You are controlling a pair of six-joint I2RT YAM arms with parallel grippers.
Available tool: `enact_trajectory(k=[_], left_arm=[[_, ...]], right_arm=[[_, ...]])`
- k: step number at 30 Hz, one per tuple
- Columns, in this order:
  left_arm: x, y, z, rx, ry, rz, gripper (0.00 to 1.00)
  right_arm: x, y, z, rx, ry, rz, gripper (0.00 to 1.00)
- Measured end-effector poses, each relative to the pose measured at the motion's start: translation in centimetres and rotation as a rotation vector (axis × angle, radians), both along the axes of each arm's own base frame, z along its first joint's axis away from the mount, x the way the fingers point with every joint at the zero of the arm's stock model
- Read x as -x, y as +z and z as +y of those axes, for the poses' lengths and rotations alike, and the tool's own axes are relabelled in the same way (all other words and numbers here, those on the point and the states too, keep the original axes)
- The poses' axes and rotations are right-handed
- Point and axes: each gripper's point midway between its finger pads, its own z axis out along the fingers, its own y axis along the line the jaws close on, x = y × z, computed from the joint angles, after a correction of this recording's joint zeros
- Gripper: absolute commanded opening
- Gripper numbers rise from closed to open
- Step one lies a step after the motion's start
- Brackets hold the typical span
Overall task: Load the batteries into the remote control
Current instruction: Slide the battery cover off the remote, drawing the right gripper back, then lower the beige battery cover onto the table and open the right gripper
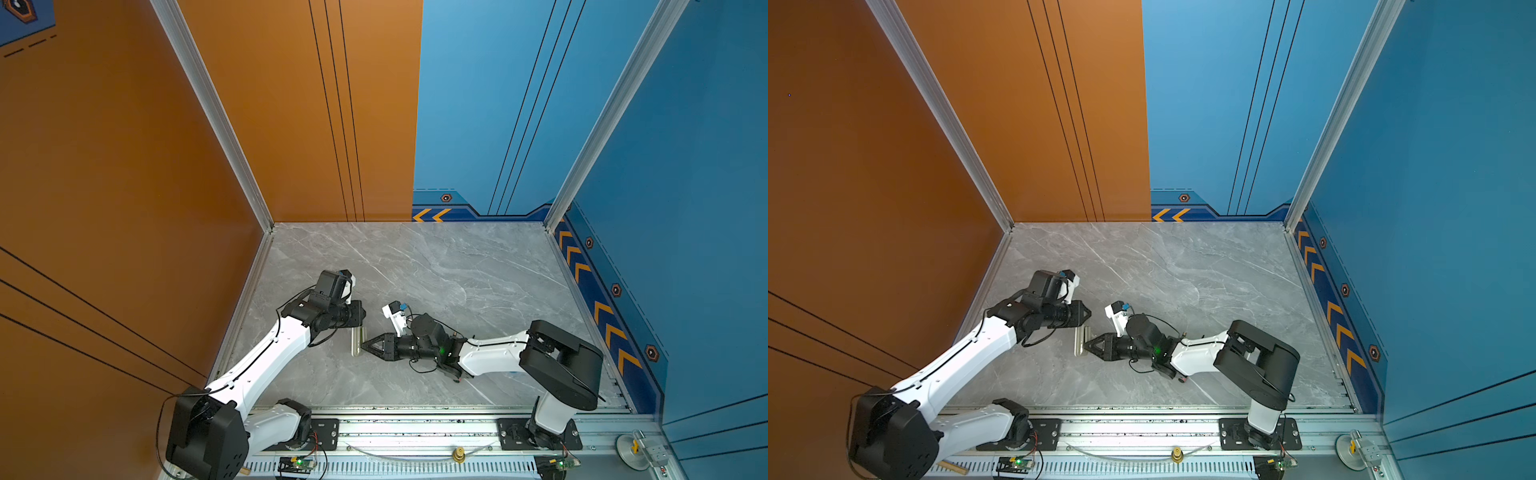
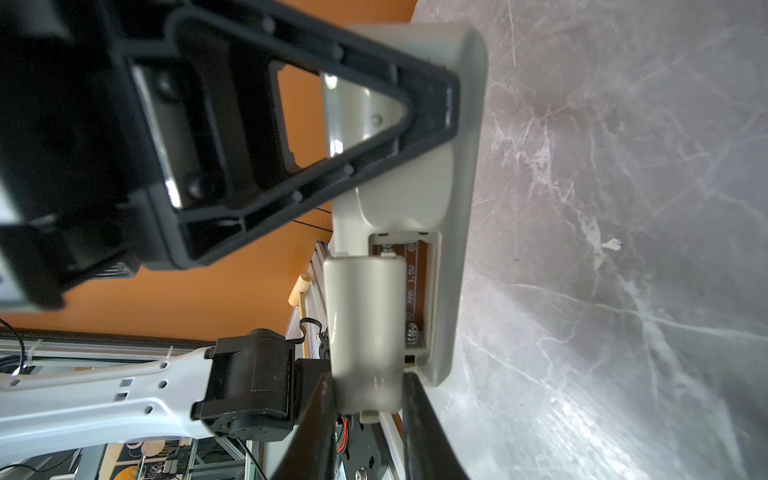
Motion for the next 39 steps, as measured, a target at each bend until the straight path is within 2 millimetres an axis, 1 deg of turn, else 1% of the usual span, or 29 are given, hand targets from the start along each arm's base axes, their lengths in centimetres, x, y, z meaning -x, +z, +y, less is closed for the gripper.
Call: enact_trajectory(k=[5,9,13,19,23,32,39], left_arm=[[0.1,-0.6,0.5,-0.005,0.012,0.012,0.00],[-0.1,-0.8,1.2,-0.008,0.034,0.016,0.00],[-0.2,-0.8,1.8,-0.010,0.050,0.010,0.00],[-0.2,-0.5,2.3,-0.009,0.059,-0.007,0.00],[0.0,-0.4,2.6,-0.007,0.065,-0.013,0.00],[0.1,0.5,2.8,0.013,0.060,-0.044,0.00],[0.3,1.1,2.7,0.039,0.056,-0.059,0.00]], right_arm=[[0.0,-0.5,-0.6,0.042,-0.010,-0.010,0.24],[0.3,-1.6,-1.7,0.117,-0.019,-0.015,0.24],[0.5,-2.2,-2.7,0.190,-0.022,-0.037,0.25],[0.8,-4.8,-4.4,0.355,-0.019,-0.060,0.25],[0.9,-5.8,-5.2,0.451,-0.014,-0.078,0.26],[0.5,-6.0,-6.5,0.637,-0.007,-0.149,0.26],[0.4,-6.5,-8.4,0.796,0.008,-0.190,0.27]])
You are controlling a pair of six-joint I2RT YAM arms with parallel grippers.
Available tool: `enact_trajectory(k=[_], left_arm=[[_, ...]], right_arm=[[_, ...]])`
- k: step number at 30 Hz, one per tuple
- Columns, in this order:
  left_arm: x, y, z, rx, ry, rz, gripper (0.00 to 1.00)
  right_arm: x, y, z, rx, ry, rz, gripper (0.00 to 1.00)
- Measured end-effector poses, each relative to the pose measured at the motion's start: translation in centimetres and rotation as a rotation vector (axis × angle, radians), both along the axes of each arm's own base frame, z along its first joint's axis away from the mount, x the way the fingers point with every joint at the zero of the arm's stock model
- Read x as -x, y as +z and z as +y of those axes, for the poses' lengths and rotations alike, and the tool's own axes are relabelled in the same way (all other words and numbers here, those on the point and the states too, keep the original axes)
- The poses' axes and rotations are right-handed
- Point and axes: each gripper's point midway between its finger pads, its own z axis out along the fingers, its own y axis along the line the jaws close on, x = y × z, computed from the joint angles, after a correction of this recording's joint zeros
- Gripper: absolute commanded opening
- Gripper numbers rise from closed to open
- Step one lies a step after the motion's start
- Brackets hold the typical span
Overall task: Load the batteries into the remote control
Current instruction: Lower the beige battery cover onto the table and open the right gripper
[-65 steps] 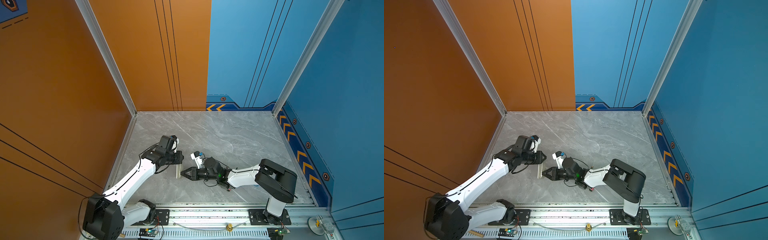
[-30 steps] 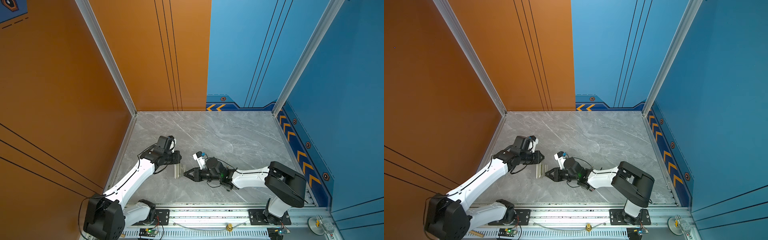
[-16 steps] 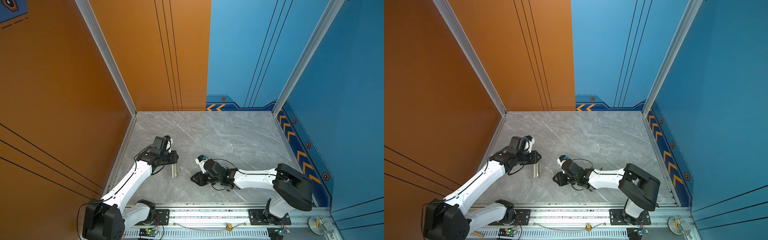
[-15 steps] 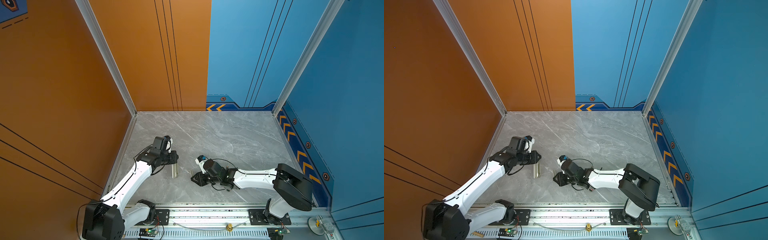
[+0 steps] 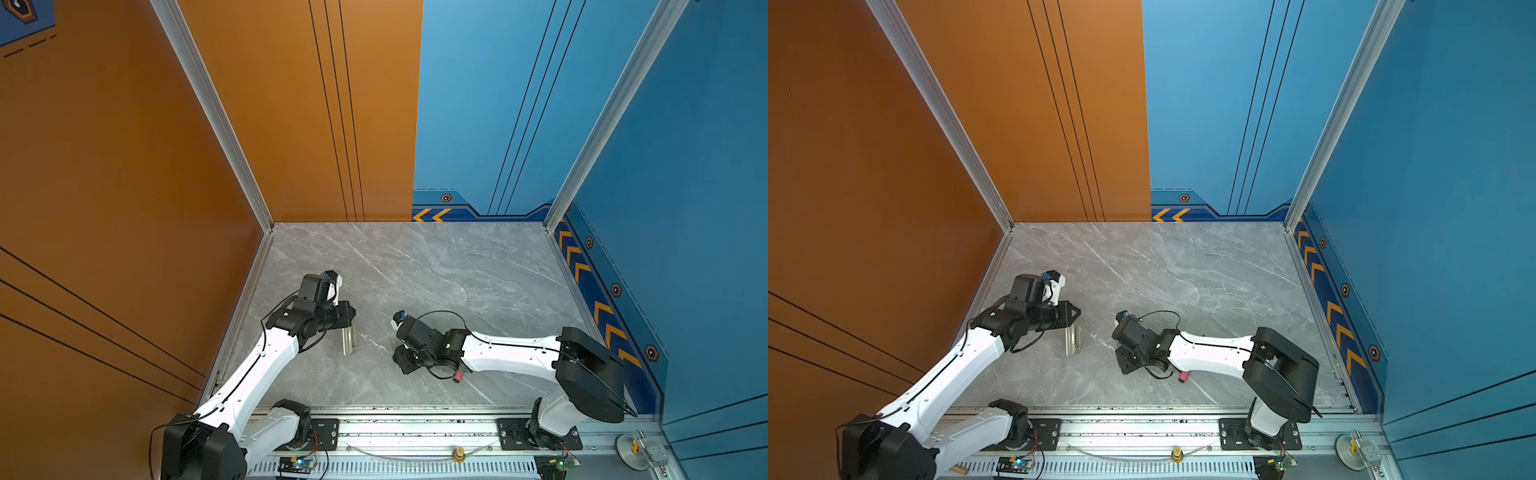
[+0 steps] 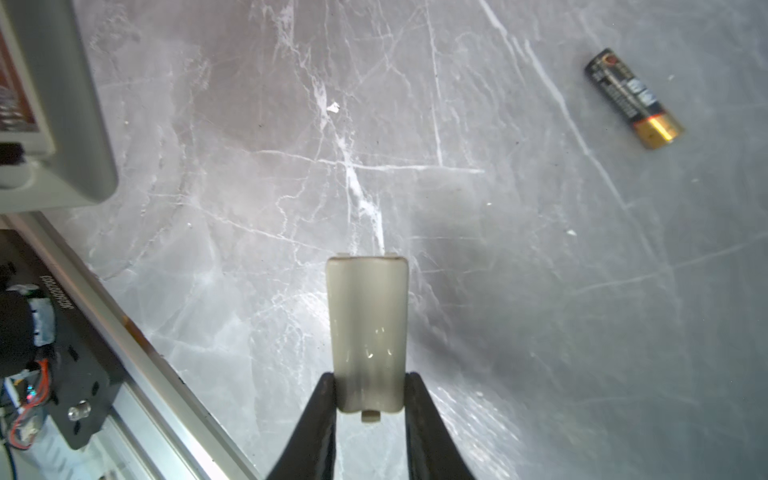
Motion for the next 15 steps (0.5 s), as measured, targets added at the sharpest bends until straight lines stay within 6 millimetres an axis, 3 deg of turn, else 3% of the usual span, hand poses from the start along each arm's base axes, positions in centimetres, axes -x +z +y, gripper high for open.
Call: enact_trajectory(k=[15], left_arm=[[0.2,0.9,-0.2,0.026,-0.009,-0.030,0.00]], right_arm=[[0.6,-2.1,-3.3,0.259,0.044,-0.006,0.30]])
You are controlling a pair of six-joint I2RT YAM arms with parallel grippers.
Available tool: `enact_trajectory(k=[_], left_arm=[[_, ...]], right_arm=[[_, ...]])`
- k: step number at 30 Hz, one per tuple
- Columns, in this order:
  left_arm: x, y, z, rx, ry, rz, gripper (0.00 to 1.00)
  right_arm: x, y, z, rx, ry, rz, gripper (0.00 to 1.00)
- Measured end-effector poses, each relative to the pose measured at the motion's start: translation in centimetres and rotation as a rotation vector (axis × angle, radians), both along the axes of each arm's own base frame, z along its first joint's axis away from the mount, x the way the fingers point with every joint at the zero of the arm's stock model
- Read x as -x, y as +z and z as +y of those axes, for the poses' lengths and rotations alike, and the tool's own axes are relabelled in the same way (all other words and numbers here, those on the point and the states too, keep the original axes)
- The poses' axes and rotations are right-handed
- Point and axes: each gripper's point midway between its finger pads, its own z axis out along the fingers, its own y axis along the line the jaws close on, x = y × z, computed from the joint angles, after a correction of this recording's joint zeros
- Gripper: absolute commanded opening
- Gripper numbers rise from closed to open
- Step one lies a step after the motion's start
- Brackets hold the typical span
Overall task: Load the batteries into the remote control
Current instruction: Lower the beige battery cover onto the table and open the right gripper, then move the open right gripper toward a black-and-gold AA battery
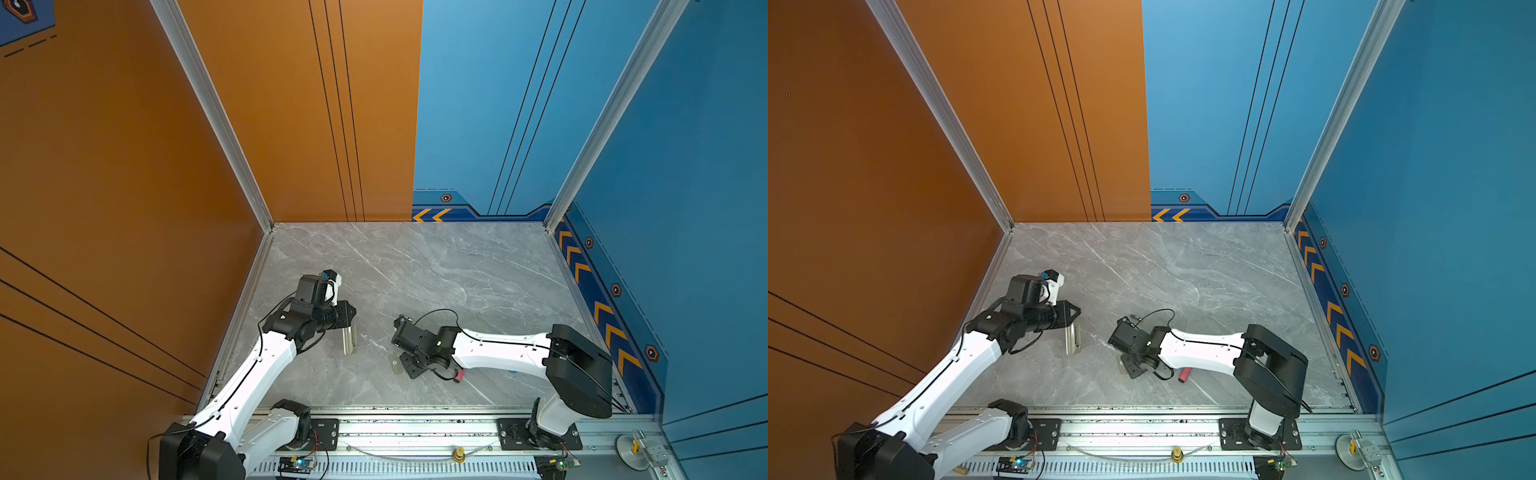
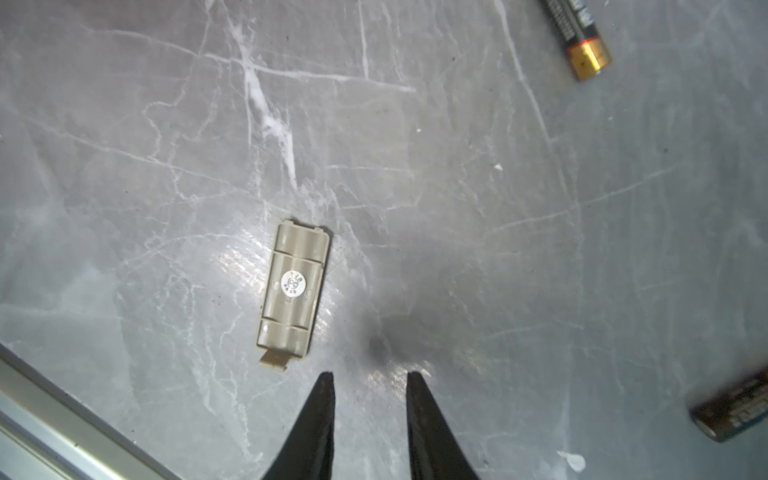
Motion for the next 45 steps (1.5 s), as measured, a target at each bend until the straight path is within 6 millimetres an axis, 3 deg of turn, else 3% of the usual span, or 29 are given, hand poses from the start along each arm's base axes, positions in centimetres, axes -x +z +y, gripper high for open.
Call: enact_trajectory(k=[14,29,45], left_arm=[[-0.1,0.1,0.0,0.008,0.000,-0.006,0.00],[0.0,-0.3,-0.9,0.051,-0.014,-0.001,0.00],[0.5,0.2,-4.0,0.147,-0.091,-0.032,0.00]], right_arm=[[-0.3,1.3,-0.3,-0.022,-0.012,-0.010,0.38],[-3.9,2.6,-2.4,-0.020,-0.057,-0.042,0.45],[-8.1,4.4,-5.3,-0.017,-0.084,-0.101,0.46]])
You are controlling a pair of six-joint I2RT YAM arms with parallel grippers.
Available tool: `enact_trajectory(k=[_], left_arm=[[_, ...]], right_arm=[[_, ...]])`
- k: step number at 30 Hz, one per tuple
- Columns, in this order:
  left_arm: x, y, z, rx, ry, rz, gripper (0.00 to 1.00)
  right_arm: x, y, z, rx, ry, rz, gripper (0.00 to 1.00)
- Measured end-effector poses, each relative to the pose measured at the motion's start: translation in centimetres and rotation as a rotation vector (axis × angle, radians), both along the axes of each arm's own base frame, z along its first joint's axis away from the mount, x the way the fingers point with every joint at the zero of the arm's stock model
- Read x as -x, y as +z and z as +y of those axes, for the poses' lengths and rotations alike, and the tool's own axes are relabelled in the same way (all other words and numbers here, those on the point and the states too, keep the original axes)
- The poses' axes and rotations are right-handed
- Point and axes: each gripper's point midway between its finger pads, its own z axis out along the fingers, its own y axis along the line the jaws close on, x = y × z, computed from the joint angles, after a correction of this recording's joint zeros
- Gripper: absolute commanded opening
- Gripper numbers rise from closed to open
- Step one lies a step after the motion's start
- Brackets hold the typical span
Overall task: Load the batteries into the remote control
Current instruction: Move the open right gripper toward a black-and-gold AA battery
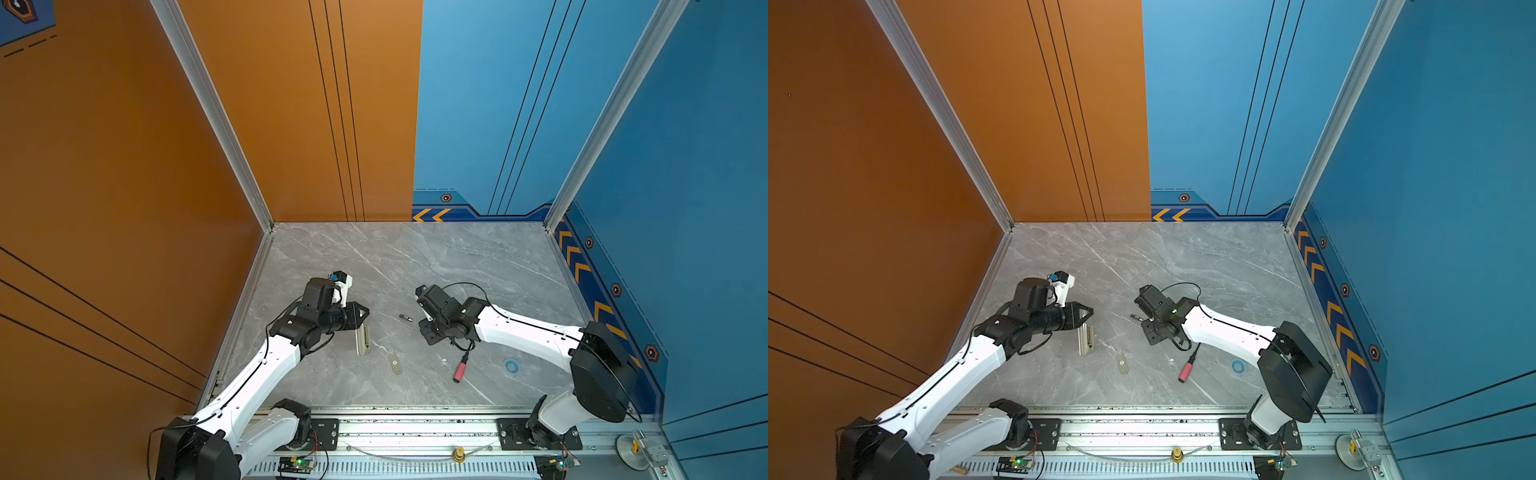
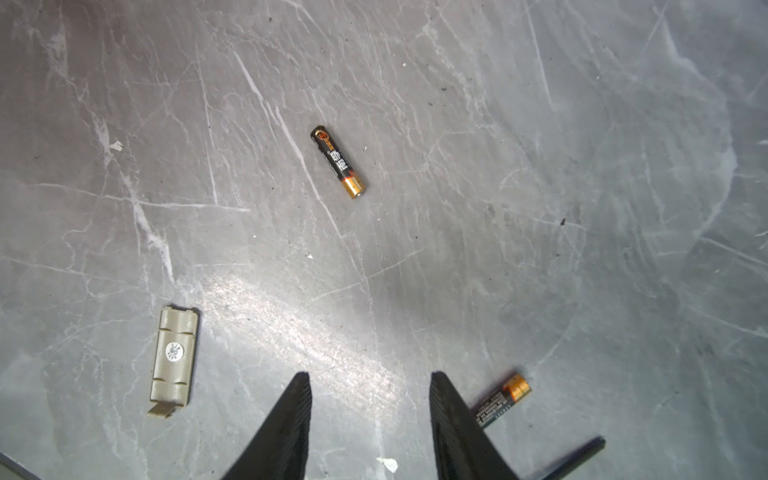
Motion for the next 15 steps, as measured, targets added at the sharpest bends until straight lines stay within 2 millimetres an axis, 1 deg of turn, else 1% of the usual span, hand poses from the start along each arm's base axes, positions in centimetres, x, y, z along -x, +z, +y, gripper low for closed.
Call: enact_trajectory(k=[3,6,12,15], left_arm=[[0.1,-0.1,-0.3,0.015,-0.009,0.001,0.00],[0.1,0.3,-0.7,0.036,-0.019,-0.011,0.00],[0.5,0.9,-1.0,0.064,-0.035,-0.036,0.00],[0.8,0.8,-0.9,0.072,-0.034,-0.035,0.00]], right_arm=[[-0.5,0.2,0.1,-0.004,0.003,-0.005,0.45],[-1.1,0.2,0.5,-0.004,0.014,-0.002,0.45],[-2.7,-0.1,1.9,-0.007,0.045,0.002,0.45],[-3.3,-0.3,2.8,-0.013,0.064,0.009,0.44]])
